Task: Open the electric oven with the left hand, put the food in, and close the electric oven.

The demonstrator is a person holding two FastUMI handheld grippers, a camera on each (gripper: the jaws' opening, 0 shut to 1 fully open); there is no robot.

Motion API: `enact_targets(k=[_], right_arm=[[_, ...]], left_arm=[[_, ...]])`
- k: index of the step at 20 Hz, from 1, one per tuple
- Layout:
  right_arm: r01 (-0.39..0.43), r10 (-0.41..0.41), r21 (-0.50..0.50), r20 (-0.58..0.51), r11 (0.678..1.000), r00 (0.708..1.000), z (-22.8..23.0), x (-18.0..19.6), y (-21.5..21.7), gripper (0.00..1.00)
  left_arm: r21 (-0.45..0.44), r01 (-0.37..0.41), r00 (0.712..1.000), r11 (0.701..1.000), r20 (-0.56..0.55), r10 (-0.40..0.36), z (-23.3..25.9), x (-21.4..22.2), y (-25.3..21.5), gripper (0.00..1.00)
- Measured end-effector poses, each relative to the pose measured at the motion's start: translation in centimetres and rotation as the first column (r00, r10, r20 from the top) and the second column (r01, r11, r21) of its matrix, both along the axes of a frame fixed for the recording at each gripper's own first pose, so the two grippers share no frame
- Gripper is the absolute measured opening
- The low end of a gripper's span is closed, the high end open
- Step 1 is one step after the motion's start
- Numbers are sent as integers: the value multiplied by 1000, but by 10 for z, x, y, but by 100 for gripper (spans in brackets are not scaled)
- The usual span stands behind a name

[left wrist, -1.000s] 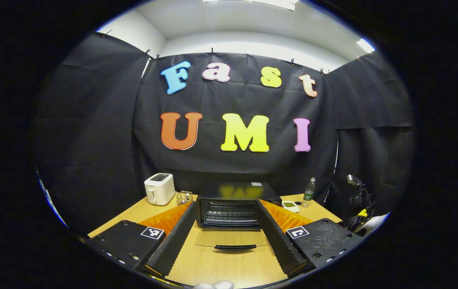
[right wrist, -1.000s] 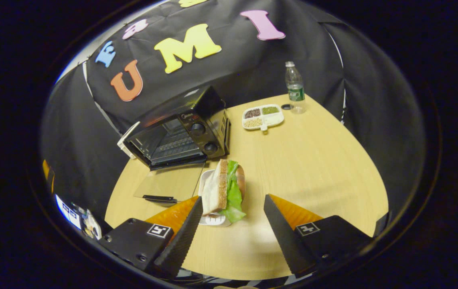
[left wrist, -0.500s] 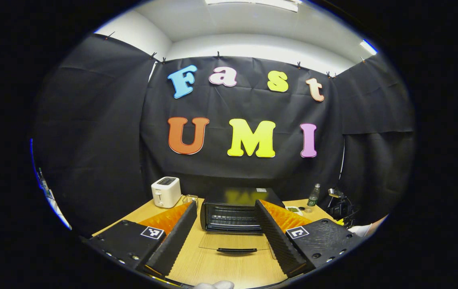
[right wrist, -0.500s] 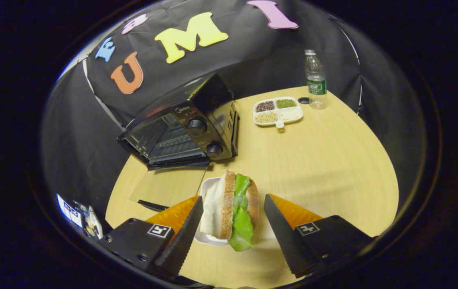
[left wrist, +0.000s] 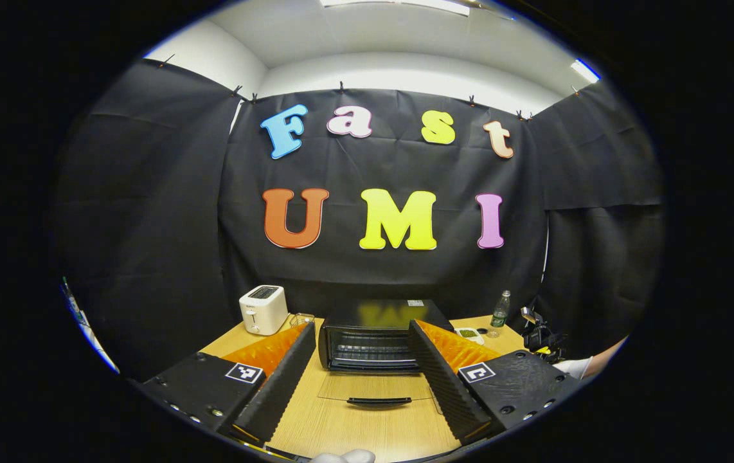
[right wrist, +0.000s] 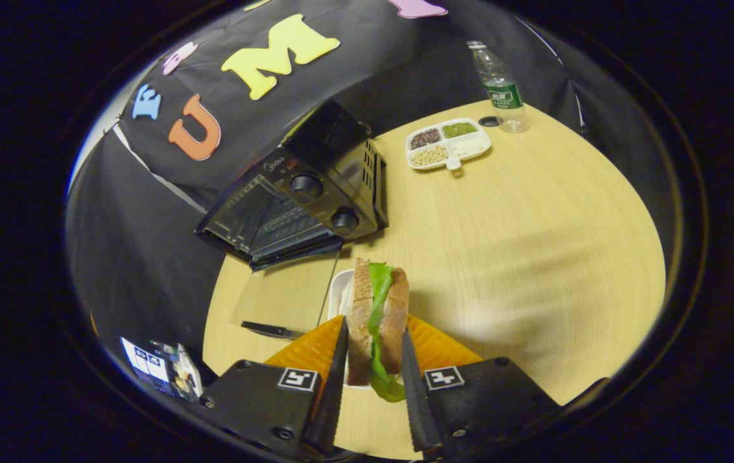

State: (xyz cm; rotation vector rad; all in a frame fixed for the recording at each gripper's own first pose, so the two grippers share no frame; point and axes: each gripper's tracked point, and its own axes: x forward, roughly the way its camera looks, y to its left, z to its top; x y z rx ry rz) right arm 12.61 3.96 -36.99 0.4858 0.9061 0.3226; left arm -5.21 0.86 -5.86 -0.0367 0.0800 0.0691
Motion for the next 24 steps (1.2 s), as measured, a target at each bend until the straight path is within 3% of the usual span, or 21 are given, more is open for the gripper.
enact_targets(k=[2,6,11,14,16,19,20,21,24], right_arm=[[14,-13,29,-15,999,1000,3,-2,0,36],[30,-30,52,16,998,999,22,-7,2,39],[127,-141,184,64,975,988,62,-2,21,35],[181,-210,301,67,936,975,75,2,51,39],[223,-266,363,72,905,961,78,7,71,34],[303,-357,461,31,834,934,73,15,103,34],[330,-390,490,22,807,921,71,19,113,39],[348,-416,520,15,780,909,69,25,124,34],[401,-467,559,-28,726,884,53,39,157,34]], left_arm=[[-3,3,1000,1000,-7,-3,-2,0,-1,94],[-5,13,1000,1000,-9,-13,0,-2,0,94],[1,45,999,999,-20,-45,-1,-4,2,94],[15,63,998,998,-25,-63,-1,-5,6,94],[17,77,997,997,-25,-77,0,-6,8,94],[25,91,995,996,-43,-90,-3,-9,13,94],[31,95,994,995,-48,-93,-3,-10,15,95],[35,100,994,994,-51,-98,-4,-11,17,94],[45,108,992,993,-67,-105,-8,-11,21,94]])
